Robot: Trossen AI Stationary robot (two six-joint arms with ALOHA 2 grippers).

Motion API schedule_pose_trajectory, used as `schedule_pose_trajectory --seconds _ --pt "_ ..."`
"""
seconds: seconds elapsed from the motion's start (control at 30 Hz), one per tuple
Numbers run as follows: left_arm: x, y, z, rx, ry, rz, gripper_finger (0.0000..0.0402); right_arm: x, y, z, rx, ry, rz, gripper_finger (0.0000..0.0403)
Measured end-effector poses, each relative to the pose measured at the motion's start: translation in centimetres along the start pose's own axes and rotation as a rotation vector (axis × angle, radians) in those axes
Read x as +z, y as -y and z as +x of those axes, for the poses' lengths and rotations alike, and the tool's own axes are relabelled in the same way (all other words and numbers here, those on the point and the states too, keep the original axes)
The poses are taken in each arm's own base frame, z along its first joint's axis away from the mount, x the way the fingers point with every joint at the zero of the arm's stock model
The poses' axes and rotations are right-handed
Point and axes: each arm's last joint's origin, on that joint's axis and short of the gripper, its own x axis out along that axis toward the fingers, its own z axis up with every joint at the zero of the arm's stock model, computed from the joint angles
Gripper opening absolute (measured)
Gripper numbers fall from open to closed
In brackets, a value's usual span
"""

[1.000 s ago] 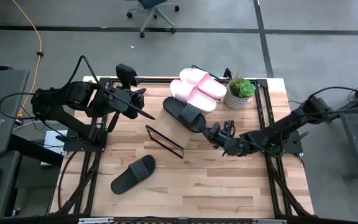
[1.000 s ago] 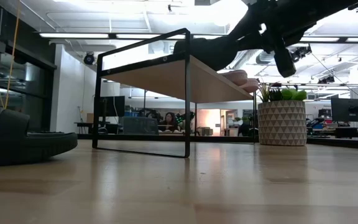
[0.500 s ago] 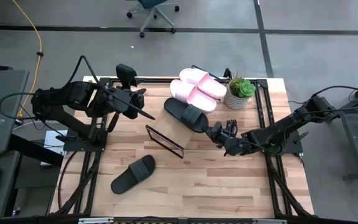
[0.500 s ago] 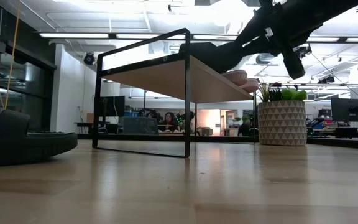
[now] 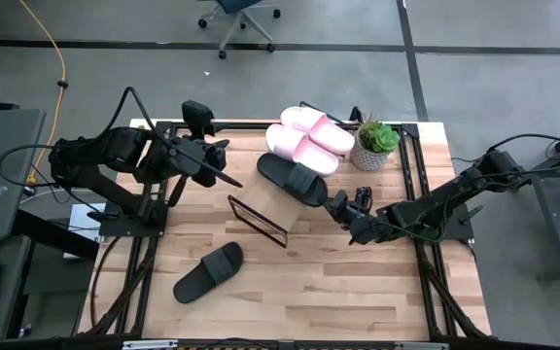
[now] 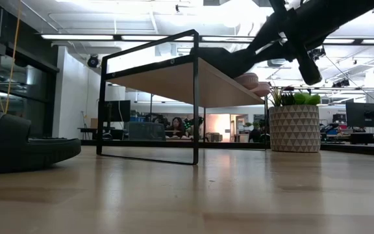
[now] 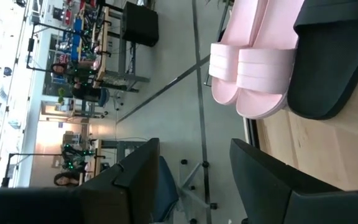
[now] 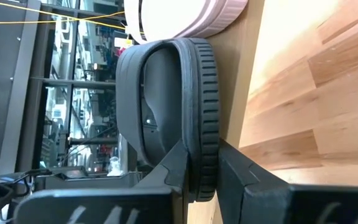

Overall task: Pick and place slides into the shelf
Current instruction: Put the right black slide on the shelf

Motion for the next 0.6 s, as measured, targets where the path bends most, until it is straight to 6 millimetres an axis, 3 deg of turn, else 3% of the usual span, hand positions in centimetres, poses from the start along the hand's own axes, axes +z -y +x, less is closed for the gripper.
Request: schedule_pose_trajectory --seconds 0.6 --pt "0.02 0.03 0.00 -0.011 0.008 -0.007 0.0184 0.33 0.36 0.15 -0.022 0.036 -0.058 0.0043"
